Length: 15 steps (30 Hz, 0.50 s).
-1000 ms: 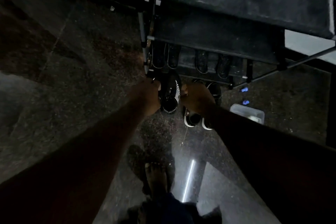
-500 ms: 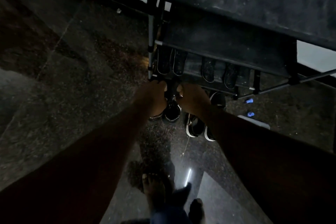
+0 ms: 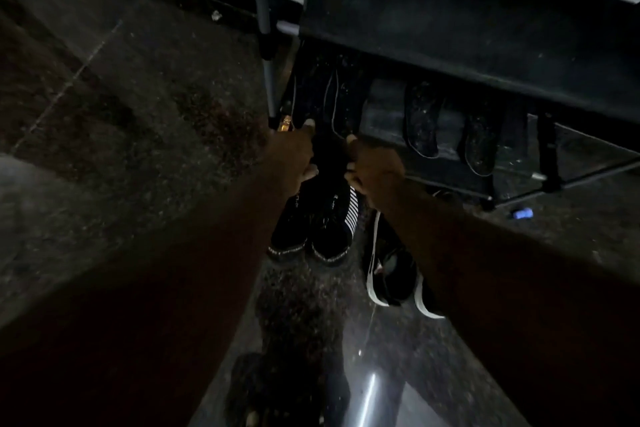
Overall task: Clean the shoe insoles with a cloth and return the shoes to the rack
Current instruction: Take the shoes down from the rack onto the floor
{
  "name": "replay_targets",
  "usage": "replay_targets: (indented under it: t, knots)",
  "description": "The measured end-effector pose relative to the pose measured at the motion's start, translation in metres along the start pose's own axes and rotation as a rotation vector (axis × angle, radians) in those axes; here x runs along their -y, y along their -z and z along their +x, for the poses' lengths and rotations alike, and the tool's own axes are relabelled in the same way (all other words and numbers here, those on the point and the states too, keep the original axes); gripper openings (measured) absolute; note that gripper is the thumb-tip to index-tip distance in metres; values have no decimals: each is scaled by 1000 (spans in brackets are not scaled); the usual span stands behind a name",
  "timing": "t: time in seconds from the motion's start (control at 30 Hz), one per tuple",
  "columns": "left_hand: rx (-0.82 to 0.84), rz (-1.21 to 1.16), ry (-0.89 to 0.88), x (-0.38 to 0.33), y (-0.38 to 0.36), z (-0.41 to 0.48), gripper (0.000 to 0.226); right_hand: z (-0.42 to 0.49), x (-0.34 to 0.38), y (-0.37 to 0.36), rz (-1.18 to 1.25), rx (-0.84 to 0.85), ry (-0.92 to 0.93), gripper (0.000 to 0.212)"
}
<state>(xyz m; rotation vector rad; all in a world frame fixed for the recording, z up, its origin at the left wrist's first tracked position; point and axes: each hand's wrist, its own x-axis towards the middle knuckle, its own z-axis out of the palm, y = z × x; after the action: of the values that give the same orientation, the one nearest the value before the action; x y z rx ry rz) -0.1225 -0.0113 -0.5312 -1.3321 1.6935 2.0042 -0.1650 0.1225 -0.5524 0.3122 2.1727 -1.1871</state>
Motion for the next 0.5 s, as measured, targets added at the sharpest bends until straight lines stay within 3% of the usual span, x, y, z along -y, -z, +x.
replay_targets:
  t: [0.1, 0.23, 0.5]
  knots:
    - [4, -134, 27, 10, -9, 29, 43, 18, -5, -15, 459, 11, -86, 29]
    - [18, -248, -24, 16, -16, 48, 29, 39, -10, -24, 626, 74, -58, 23]
    - [96, -1, -154, 23, -11, 34, 26, 29, -14, -14, 555, 149, 63, 27]
